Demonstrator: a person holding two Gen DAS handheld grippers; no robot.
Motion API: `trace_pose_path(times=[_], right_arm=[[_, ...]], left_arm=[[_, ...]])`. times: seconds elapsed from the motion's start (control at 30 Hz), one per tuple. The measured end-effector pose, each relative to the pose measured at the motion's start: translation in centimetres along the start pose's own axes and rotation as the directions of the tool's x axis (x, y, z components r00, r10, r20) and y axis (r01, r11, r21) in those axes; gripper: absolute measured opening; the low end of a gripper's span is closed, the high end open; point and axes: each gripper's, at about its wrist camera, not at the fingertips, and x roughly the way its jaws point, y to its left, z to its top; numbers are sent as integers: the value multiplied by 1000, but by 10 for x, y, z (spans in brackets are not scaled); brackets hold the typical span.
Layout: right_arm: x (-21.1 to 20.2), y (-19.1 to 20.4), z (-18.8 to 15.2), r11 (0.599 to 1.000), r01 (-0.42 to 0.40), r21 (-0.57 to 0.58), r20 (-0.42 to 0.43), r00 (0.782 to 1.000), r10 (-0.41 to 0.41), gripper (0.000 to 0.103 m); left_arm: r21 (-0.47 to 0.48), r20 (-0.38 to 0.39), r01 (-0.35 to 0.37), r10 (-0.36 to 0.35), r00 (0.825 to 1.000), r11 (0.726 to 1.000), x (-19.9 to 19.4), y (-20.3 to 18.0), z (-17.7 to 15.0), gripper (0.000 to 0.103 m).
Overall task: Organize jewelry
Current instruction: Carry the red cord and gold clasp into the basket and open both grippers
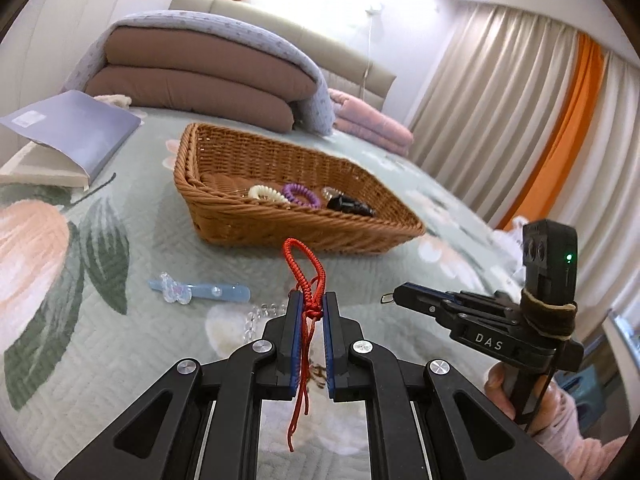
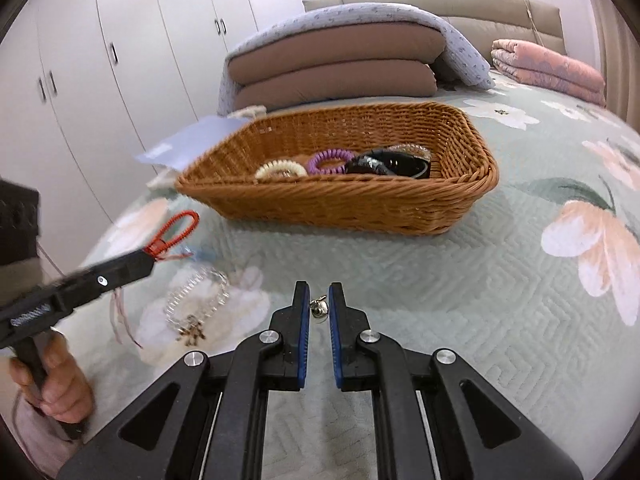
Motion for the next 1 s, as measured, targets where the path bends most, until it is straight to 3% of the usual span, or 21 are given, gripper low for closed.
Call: trace_pose_path(times=[0.2, 0.53, 0.73, 0.9, 1.0], right_arm=[[-13, -13, 3, 994, -81, 70, 50, 996, 78, 11], [-31, -10, 12, 994, -86, 63, 105, 991, 79, 11], [-48, -5, 49, 999, -21, 45, 167, 986, 13, 11], [-37, -15, 90, 998, 51, 32, 223, 973, -57, 11], [-12, -29, 110, 990, 132, 41, 227, 964, -138, 11]], left_arm=[[-10, 8, 10, -10, 1000, 1000, 0, 2, 1, 9], [6, 46, 2, -2, 999, 1000, -13, -6, 15, 9], [45, 94, -9, 4, 996, 999, -15, -21, 56, 9], [13, 107, -26, 25, 994, 1000, 19, -16, 97, 9], [-12, 119, -49, 50, 992, 999, 45, -9, 115, 9]])
